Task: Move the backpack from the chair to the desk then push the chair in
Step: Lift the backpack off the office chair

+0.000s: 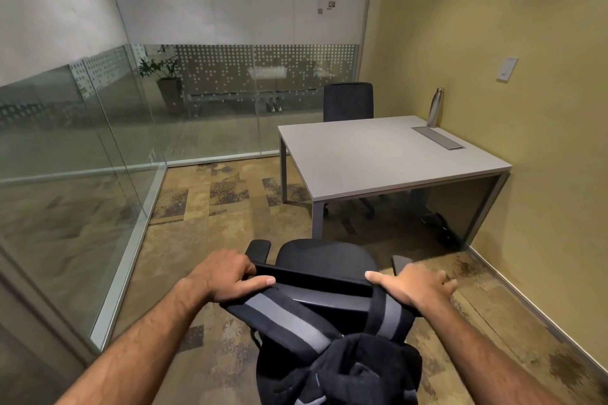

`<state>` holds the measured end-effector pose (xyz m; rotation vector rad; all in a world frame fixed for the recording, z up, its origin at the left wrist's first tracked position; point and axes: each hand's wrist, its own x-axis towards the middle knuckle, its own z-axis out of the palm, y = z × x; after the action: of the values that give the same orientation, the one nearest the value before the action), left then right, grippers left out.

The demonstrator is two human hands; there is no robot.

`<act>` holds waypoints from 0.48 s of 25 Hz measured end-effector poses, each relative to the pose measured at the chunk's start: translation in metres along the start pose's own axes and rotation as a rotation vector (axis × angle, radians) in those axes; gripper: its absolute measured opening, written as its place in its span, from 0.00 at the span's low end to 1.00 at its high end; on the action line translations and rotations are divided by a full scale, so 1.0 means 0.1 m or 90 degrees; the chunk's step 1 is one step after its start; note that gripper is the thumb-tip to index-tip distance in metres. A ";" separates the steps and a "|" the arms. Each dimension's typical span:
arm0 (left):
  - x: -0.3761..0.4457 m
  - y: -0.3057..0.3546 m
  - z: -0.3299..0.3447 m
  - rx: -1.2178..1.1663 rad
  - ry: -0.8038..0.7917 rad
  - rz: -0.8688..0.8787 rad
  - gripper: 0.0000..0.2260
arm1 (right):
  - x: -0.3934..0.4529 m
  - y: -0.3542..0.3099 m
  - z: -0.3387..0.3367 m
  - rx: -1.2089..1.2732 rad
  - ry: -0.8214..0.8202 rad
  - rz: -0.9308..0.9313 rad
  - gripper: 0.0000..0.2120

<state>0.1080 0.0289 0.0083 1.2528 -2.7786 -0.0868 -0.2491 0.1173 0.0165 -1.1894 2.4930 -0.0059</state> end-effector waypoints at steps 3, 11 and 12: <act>-0.03 0.13 -0.03 -0.007 -0.010 0.034 0.35 | 0.04 0.03 0.01 0.018 -0.042 0.057 0.65; 0.14 0.77 0.03 0.060 -0.030 0.221 0.39 | 0.17 0.13 -0.10 0.026 -0.011 0.023 0.48; 0.18 0.87 0.02 0.062 -0.028 0.240 0.38 | 0.16 0.16 -0.14 0.036 0.000 0.012 0.44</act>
<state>0.0311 0.0735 0.0156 0.7291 -3.0329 0.0485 -0.2751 0.1136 0.0212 -1.1428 2.4866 -0.0715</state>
